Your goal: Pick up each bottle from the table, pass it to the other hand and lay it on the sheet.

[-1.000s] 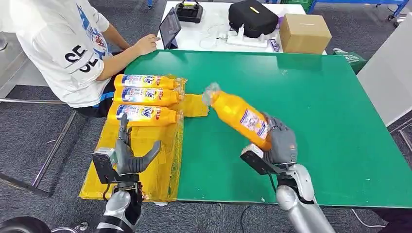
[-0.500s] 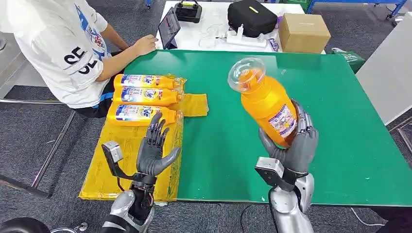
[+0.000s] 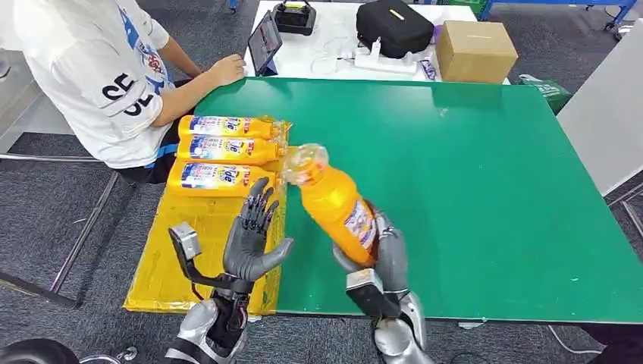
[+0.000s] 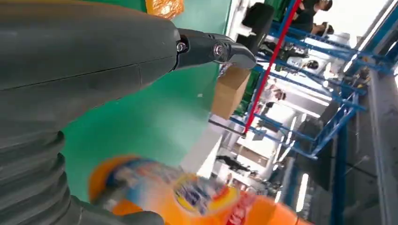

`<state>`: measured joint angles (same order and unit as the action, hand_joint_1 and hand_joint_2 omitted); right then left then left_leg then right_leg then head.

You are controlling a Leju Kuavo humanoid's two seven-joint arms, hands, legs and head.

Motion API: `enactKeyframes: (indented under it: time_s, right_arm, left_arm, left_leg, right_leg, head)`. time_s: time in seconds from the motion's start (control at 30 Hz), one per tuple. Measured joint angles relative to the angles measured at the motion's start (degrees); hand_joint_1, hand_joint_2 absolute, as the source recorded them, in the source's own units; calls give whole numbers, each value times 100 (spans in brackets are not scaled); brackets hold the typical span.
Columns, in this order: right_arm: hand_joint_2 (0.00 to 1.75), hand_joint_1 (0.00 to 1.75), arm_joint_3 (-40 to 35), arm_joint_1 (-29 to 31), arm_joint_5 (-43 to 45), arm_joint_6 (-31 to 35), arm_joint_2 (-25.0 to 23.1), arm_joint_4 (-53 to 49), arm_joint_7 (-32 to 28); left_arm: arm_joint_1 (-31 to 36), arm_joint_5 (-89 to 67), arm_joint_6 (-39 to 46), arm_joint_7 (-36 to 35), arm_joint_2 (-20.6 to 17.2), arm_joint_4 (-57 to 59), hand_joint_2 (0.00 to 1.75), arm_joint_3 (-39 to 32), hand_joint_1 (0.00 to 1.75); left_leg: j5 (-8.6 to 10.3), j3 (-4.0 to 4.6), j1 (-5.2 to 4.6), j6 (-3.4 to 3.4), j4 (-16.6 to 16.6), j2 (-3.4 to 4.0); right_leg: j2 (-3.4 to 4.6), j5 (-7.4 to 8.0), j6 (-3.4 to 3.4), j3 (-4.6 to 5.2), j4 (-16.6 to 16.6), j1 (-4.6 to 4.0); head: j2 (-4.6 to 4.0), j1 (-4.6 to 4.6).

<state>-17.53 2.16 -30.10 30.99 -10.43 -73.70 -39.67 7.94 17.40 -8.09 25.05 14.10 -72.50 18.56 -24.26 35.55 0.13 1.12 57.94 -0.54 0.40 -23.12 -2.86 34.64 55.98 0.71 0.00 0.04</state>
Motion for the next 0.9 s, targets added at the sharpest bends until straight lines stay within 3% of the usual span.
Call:
enactKeyframes:
  time_s: [0.53,0.9]
  right_arm:
    - [175,175,-887,467,68,-230,-199,1193,308]
    - [175,175,-1141,855,-212,-380,-317,1989,579]
  left_arm:
    - [-32,671,-756,-326,-33,343,175,262,0]
    - [4,417,-684,-273,-136,575,175,253,0]
  left_leg:
    - [1,2,-1,0,0,1]
    - [2,2,-1,0,0,2]
  right_leg:
    - [0,1,0,3,0,1]
    - [1,1,0,4,0,1]
  head:
    - [0,-2]
    - [0,-2]
